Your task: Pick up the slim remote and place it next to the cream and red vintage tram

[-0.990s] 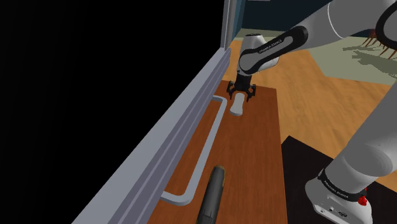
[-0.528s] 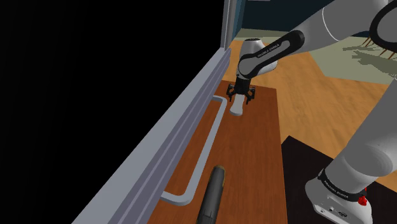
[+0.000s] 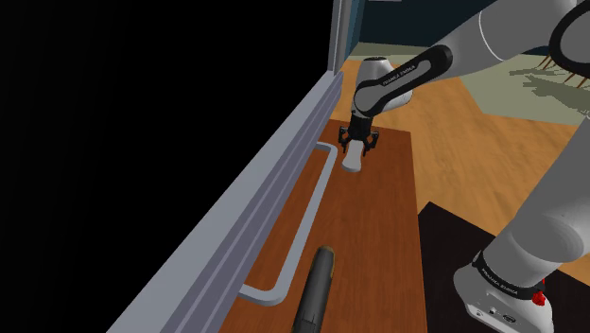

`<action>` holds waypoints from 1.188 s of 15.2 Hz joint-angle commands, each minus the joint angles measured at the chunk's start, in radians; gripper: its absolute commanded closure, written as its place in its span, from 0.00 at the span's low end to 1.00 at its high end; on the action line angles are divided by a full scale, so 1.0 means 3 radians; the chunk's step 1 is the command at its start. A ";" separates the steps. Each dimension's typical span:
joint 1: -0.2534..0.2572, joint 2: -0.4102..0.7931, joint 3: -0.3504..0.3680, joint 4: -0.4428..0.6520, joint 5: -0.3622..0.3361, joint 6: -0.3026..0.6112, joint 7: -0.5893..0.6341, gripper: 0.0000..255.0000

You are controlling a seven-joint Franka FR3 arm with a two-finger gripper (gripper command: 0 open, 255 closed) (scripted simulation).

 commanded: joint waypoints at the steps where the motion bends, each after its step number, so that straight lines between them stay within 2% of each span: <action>1: 0.0000 0.0001 0.0000 0.0000 0.0000 0.0000 0.0000 1.00; 5: 0.0000 0.0001 0.0000 -0.0001 0.0000 0.0001 -0.0001 1.00; 18: -0.0002 -0.0308 -0.0001 0.0254 0.0003 -0.0562 0.0003 1.00</action>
